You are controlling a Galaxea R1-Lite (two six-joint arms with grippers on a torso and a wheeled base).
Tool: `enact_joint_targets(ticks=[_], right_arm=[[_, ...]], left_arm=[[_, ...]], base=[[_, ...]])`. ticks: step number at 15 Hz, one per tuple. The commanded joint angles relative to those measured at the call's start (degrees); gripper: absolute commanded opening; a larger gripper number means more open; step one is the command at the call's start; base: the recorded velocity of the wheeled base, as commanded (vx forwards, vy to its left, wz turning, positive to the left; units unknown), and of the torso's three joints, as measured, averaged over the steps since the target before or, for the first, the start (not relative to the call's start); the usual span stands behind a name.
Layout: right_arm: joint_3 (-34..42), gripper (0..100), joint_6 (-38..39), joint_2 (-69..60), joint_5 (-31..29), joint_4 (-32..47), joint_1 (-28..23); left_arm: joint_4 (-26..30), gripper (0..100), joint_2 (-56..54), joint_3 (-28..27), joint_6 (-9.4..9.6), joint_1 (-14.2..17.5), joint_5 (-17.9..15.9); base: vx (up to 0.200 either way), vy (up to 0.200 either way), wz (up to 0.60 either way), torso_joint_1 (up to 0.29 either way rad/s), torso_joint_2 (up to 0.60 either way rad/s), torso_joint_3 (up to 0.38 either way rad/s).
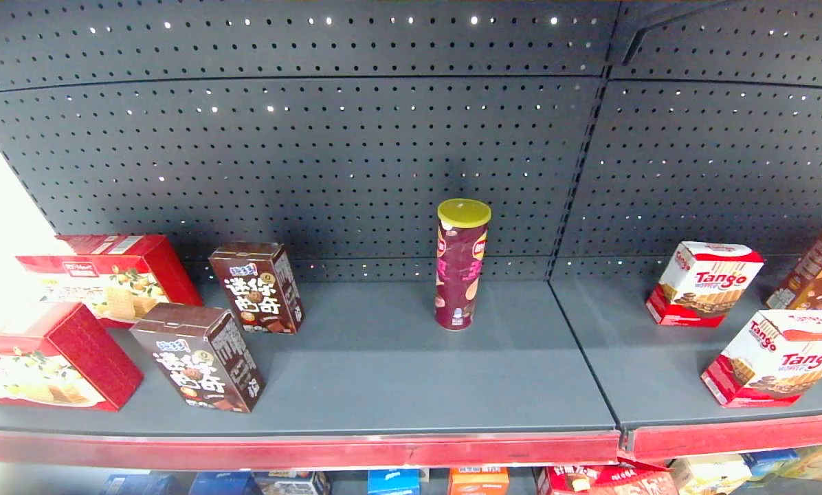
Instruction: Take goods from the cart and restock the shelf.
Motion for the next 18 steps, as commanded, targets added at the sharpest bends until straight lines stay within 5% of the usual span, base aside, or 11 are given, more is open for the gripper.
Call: enact_joint_targets(ticks=[1,4,9,15,18], right_arm=[[-18.21,100,0.32,5.16,-0.57,14.45,-0.65],[-26.83,100,-0.21,9.11,-15.69,24.91,3.22],[-27.71,100,-0.21,8.94,-16.04,30.89,-12.08],[-27.79,100,-12.69,1.73,-16.31,50.31,-29.57],[-24.72,100,-11.81,0.85,-16.83,50.14,-28.77]], left_arm=[[0.0,100,0.09,0.0,0.03,0.0,0.04],[0.0,100,0.09,0.0,-0.06,0.0,0.04],[0.0,100,0.09,0.0,0.03,0.0,0.04],[0.0,100,0.09,0.0,-0.06,0.0,0.04],[0.0,100,0.09,0.0,-0.06,0.0,0.04]], base=[[0.0,0.0,0.0,0.0,0.0,0.0],[0.0,0.0,0.0,0.0,0.0,0.0],[0.0,0.0,0.0,0.0,0.0,0.0],[0.0,0.0,0.0,0.0,0.0,0.0],[0.0,0.0,0.0,0.0,0.0,0.0]])
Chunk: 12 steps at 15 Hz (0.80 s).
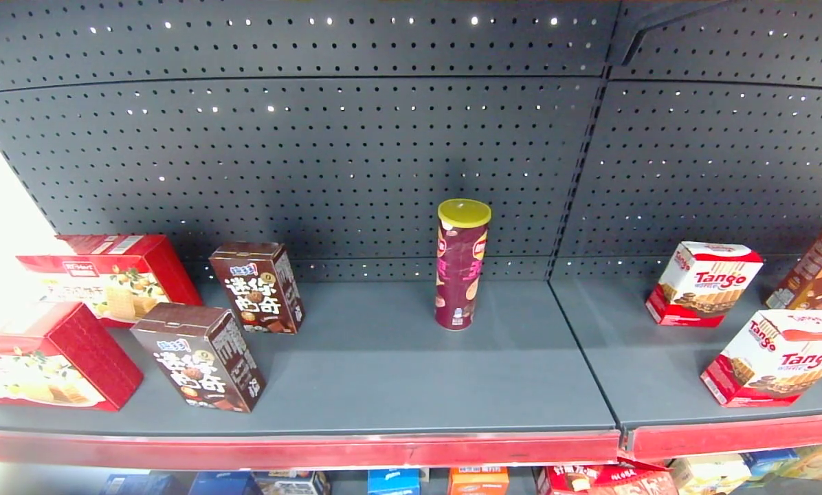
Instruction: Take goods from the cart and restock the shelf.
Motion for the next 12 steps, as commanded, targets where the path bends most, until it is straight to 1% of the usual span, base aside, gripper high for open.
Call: enact_joint_targets(ticks=[1,3,4,5,6,7,8,9,11,12], right_arm=[[4.15,100,1.77,-1.5,-0.94,-0.48,1.11],[8.45,100,2.47,-3.7,-1.82,-2.06,3.4],[9.77,100,2.91,-3.88,-1.64,-2.85,3.49],[10.56,100,6.95,-3.35,-0.85,-4.87,3.57],[12.67,100,7.74,-3.53,-0.59,-7.51,3.49],[17.86,100,8.27,-4.05,-0.85,-13.75,3.22],[21.2,100,8.89,-4.14,-0.76,-20.17,3.22],[22.34,100,8.97,-4.14,-0.41,-22.98,3.31],[22.52,100,8.53,-4.14,1.79,-23.59,3.66],[22.6,100,8.01,-4.14,1.79,-23.59,3.66]], left_arm=[[0.0,100,0.09,0.0,-0.04,0.0,0.02],[0.0,100,0.09,0.0,0.05,0.0,0.02],[0.0,100,0.09,0.0,-0.04,0.0,0.02],[0.0,100,0.09,0.0,-0.04,0.0,0.02],[0.0,100,0.09,0.0,-0.04,0.0,0.02],[0.0,100,0.09,0.0,-0.04,0.0,0.02],[0.0,100,0.09,0.0,-0.04,0.0,0.02],[0.0,100,0.09,0.0,-0.04,0.0,0.02],[0.0,100,0.09,0.0,-0.04,0.0,0.02],[0.0,100,0.09,0.0,-0.04,0.0,0.02]], base=[[0.0,0.0,0.0,0.0,0.0,0.0],[0.0,0.0,0.0,0.0,0.0,0.0],[0.0,0.0,0.0,0.0,0.0,0.0],[0.0,0.0,0.0,0.0,0.0,0.0],[0.0,0.0,0.0,0.0,0.0,0.0],[0.0,0.0,0.0,0.0,0.0,0.0],[0.0,0.0,0.0,0.0,0.0,0.0],[0.0,0.0,0.0,0.0,0.0,0.0],[0.0,0.0,0.0,0.0,0.0,0.0],[0.0,0.0,0.0,0.0,0.0,0.0]])
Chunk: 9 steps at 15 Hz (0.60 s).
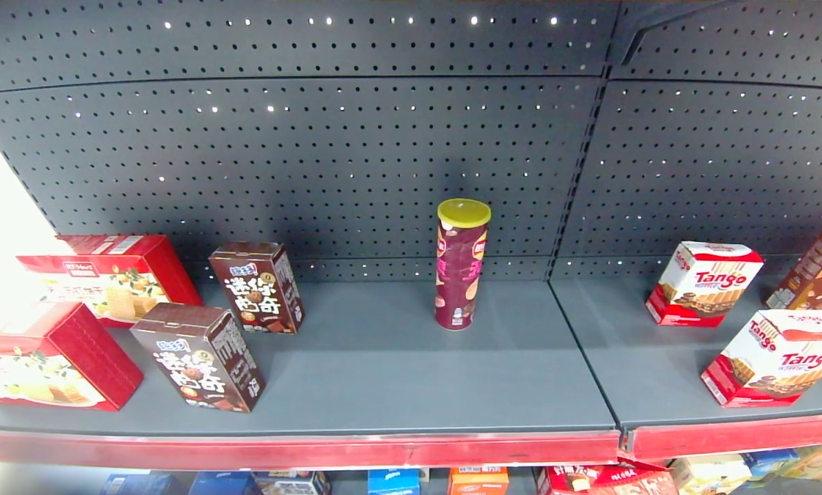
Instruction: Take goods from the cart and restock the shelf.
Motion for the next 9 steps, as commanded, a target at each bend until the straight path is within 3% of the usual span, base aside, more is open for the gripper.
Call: enact_joint_targets(ticks=[1,8,9], right_arm=[[0.87,100,-0.87,-0.12,-0.2,-0.02,-0.15],[2.27,100,-3.16,-2.23,1.83,-0.11,-2.34],[3.06,100,-3.33,-2.23,1.74,-0.72,-2.34]], left_arm=[[0.0,100,0.09,0.0,-0.04,0.0,0.04],[0.0,100,0.09,0.0,0.49,0.0,-0.14],[0.0,100,0.09,0.0,0.49,0.0,-0.14]], base=[[0.0,0.0,0.0,0.0,0.0,0.0],[0.0,0.0,0.0,0.0,0.0,0.0],[-0.2,0.0,0.0,0.002,0.01,0.002]])
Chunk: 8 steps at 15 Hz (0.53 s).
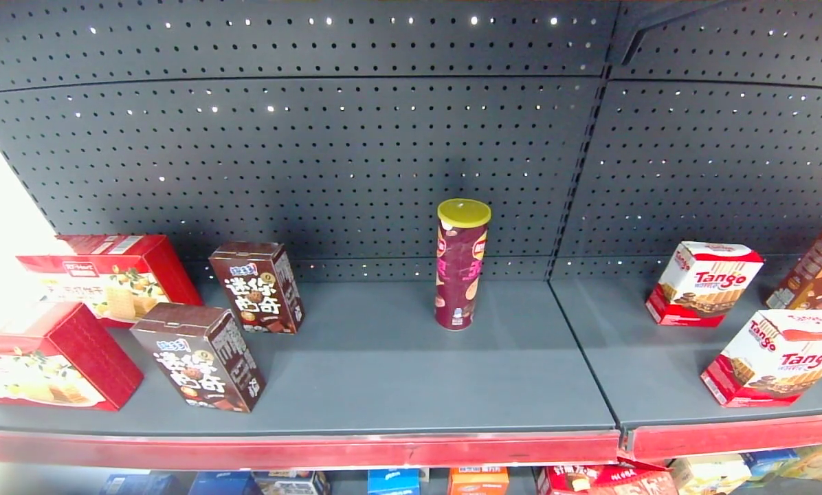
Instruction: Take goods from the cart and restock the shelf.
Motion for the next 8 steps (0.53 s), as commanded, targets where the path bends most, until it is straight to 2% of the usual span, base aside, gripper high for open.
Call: enact_joint_targets(ticks=[1,4,8], right_arm=[[1.65,100,-0.1,-0.19,-0.11,-1.94,-0.1],[5.52,100,-1.77,-0.28,0.16,-10.29,-0.54],[6.66,100,-2.65,-0.46,0.25,-11.61,-0.63]], left_arm=[[0.0,100,0.09,0.0,0.03,0.0,0.09],[0.0,100,0.09,0.0,0.12,0.0,-0.18],[0.0,100,0.09,0.0,0.12,0.0,-0.18]], base=[[-0.2,0.0,0.0,0.007,0.0,0.007],[-0.2,0.0,0.0,0.009,0.0,0.001],[0.0,0.0,0.0,0.0,0.0,0.0]])
